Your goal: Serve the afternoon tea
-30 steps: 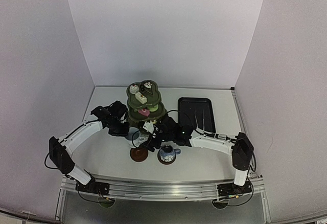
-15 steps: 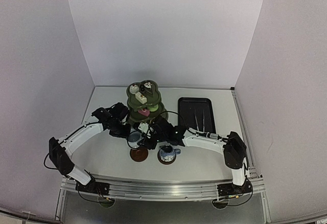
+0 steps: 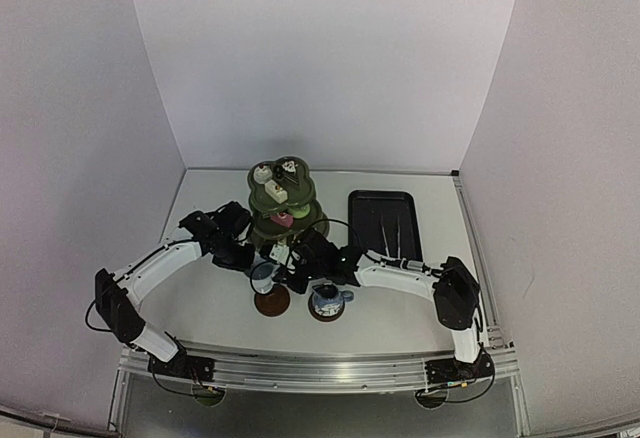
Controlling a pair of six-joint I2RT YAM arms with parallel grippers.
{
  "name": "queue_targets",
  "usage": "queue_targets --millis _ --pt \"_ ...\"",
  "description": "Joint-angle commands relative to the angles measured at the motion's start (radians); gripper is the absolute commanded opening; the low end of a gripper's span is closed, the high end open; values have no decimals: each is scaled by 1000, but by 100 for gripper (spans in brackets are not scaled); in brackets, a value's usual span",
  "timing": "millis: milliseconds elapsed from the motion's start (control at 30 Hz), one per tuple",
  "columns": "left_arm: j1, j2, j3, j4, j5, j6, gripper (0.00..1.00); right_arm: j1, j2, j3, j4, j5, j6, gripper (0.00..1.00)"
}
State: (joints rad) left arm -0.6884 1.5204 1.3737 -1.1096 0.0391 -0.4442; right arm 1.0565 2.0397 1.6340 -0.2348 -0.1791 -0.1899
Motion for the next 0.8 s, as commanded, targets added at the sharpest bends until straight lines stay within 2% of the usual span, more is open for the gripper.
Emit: queue_targets --millis 0,67,100,200,300,500,567,667,767 --pt "-7 -51 3 61 18 15 0 5 19 37 7 -14 -16 0" --pt "-7 -56 -8 68 31 18 0 5 17 29 6 -1 -34 0" --pt "-6 -59 -15 75 41 18 3 5 13 26 7 7 -51 0" --pt "0 -83 -40 97 73 27 31 5 0 12 8 27 -110 0" --pt "40 -112 -57 133 130 63 45 6 -8 6 9 32 -154 0" --pt "261 -170 -34 155 336 161 58 -2 -9 4 11 -18 -190 0" --pt "294 -211 -43 158 339 190 66 -2 -3 -2 15 -59 -212 0" --pt "372 -270 -83 180 341 181 84 -3 11 -19 29 -116 -246 0" --pt "473 -305 -128 185 332 168 93 -4 27 -34 44 -127 -281 0"
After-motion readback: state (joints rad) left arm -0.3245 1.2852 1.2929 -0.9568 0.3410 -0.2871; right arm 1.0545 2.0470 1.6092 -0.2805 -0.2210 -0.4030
